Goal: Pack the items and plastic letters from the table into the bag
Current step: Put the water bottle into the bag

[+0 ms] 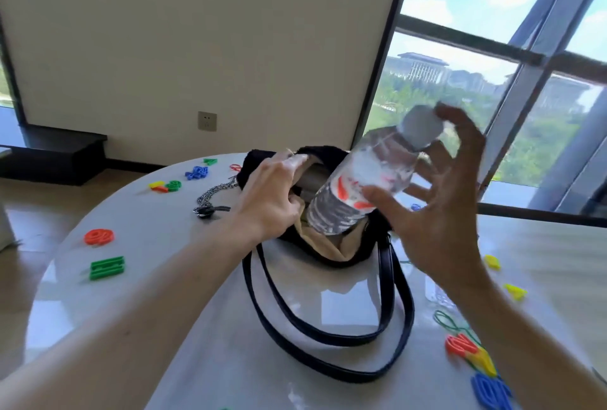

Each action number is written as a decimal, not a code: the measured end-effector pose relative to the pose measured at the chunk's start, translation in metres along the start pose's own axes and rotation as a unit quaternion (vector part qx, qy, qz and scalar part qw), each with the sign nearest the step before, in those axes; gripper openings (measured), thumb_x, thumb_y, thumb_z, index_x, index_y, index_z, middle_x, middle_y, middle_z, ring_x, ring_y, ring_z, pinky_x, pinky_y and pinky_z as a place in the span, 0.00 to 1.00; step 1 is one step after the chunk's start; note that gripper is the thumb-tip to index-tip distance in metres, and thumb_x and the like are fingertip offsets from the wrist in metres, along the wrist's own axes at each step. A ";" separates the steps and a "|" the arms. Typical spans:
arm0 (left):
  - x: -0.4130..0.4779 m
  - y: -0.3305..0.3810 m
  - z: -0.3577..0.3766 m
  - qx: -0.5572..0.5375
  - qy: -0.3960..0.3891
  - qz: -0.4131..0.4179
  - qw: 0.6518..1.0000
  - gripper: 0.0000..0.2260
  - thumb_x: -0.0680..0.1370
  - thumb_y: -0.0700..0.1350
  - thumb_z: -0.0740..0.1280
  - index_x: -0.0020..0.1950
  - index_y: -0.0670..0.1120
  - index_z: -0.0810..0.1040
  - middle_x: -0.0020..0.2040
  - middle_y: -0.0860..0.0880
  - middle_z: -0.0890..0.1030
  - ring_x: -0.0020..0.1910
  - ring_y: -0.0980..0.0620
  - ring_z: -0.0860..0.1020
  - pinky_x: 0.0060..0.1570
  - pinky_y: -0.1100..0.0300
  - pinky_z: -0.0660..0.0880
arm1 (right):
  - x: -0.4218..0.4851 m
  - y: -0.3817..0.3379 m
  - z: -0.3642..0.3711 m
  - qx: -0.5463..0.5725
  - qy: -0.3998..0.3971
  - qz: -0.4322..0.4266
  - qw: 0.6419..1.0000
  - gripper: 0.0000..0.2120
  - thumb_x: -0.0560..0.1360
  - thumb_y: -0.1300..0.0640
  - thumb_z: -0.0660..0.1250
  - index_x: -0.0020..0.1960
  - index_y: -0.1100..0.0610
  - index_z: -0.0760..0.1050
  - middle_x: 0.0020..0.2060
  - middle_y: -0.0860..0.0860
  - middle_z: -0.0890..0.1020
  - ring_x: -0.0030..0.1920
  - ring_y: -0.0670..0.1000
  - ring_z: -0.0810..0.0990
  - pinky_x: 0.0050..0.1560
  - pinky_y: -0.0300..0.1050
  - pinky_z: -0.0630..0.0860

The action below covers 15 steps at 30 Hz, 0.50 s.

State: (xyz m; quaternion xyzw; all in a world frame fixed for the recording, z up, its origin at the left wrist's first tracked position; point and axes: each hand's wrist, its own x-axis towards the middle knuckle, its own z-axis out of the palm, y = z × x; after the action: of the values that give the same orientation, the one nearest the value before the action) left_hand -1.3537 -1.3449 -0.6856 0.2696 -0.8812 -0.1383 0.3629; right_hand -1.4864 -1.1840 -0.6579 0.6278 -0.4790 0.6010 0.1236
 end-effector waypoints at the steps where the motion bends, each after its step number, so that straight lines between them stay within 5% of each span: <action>1: 0.000 0.001 -0.001 -0.004 -0.003 0.001 1.000 0.31 0.72 0.34 0.67 0.76 0.44 0.69 0.66 0.48 0.76 0.66 0.48 0.74 0.59 0.69 0.64 | -0.006 0.007 0.009 -0.009 -0.010 0.004 1.000 0.44 0.67 0.67 0.79 0.72 0.47 0.58 0.63 0.39 0.78 0.62 0.48 0.81 0.54 0.43 0.82; 6: 0.003 -0.001 -0.007 -0.016 0.003 0.022 1.000 0.28 0.71 0.36 0.69 0.72 0.46 0.72 0.61 0.49 0.77 0.62 0.48 0.74 0.50 0.72 0.60 | -0.009 0.040 0.039 -0.213 -0.115 -0.048 0.969 0.31 0.69 0.56 0.80 0.61 0.51 0.63 0.58 0.48 0.80 0.51 0.47 0.81 0.46 0.44 0.80; 10: 0.004 -0.004 -0.007 -0.008 0.012 0.037 0.999 0.28 0.71 0.34 0.68 0.72 0.44 0.72 0.61 0.48 0.76 0.62 0.46 0.74 0.49 0.72 0.58 | 0.009 0.060 0.045 -0.350 -0.226 -0.144 0.897 0.16 0.75 0.55 0.68 0.60 0.55 0.68 0.65 0.51 0.75 0.55 0.52 0.78 0.38 0.47 0.76; 15: 0.008 -0.001 -0.003 0.028 0.049 0.039 0.998 0.32 0.72 0.32 0.64 0.76 0.47 0.67 0.64 0.51 0.74 0.57 0.46 0.71 0.53 0.66 0.64 | 0.020 0.086 0.067 -0.521 -0.291 -0.135 0.791 0.17 0.79 0.57 0.61 0.67 0.57 0.70 0.59 0.55 0.78 0.55 0.58 0.81 0.42 0.52 0.80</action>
State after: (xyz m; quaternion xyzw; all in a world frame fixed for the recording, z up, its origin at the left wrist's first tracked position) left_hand -1.3560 -1.3499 -0.6795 0.2518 -0.8758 -0.0859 0.4028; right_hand -1.5119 -1.2854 -0.6930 0.6719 -0.6432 0.0262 0.3663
